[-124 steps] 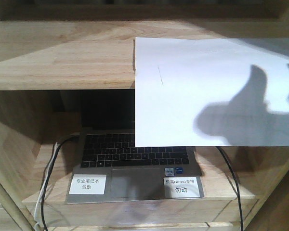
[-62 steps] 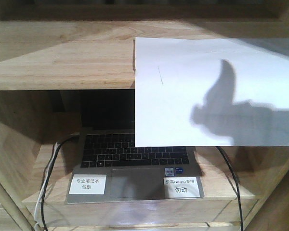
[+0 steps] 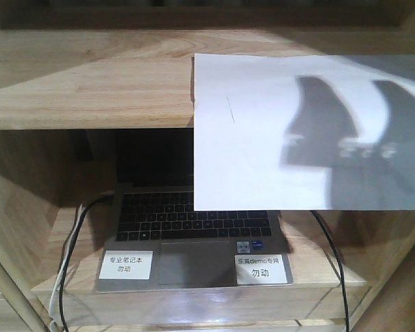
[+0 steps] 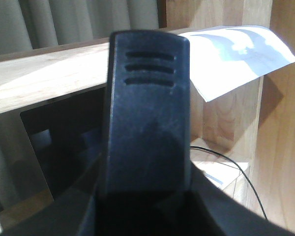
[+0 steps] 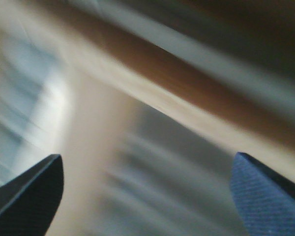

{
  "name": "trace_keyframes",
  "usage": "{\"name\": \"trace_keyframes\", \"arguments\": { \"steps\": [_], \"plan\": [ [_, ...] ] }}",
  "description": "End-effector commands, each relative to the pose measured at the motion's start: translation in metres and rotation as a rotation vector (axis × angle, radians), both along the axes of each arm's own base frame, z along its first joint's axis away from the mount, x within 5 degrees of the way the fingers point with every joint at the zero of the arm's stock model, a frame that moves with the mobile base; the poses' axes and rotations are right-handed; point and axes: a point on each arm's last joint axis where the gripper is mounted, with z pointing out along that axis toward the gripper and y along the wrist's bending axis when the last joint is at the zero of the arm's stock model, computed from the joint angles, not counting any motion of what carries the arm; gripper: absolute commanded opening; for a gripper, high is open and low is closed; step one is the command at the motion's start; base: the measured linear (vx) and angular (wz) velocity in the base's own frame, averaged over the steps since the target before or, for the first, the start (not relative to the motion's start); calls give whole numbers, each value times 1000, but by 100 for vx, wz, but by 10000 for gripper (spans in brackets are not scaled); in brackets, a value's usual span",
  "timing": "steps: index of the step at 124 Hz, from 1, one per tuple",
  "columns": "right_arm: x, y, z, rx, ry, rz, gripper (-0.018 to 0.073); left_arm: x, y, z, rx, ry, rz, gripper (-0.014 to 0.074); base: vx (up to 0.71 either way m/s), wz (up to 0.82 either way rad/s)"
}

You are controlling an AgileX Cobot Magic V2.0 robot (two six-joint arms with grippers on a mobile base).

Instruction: Grab stapler and paper to desk for stapling

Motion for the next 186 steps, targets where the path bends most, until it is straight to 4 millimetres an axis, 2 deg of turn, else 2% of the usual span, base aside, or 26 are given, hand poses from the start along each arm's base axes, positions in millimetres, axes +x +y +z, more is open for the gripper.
{"name": "trace_keyframes", "arguments": {
  "steps": [1, 19, 47, 64, 97, 122, 157, 186],
  "plan": [
    [-8, 2, 14, 66, -216, 64, 629, 0, 2, 18, -90, -97, 16, -6, 0, 0],
    [-11, 5, 3, 69, -344, 111, 620, 0, 2, 18, -90, -97, 16, -6, 0, 0],
    [-17, 5, -32, 68, -299, 112, 611, 0, 2, 18, -90, -97, 16, -6, 0, 0],
    [-27, 6, -61, 62, -268, 108, 608, 0, 2, 18, -90, -97, 16, -6, 0, 0],
    [-47, 4, -128, 138, -210, 125, 598, 0, 2, 18, -90, -97, 16, -6, 0, 0],
    [-62, 3, -164, 192, -199, 136, 595, 0, 2, 18, -90, -97, 16, -6, 0, 0],
    [-69, 2, -202, 257, -108, 175, 595, 0, 2, 18, -90, -97, 16, -6, 0, 0],
    [-63, 10, -220, 225, -23, 390, 595, 0, 2, 18, -90, -97, 16, -6, 0, 0]
  ]
}}
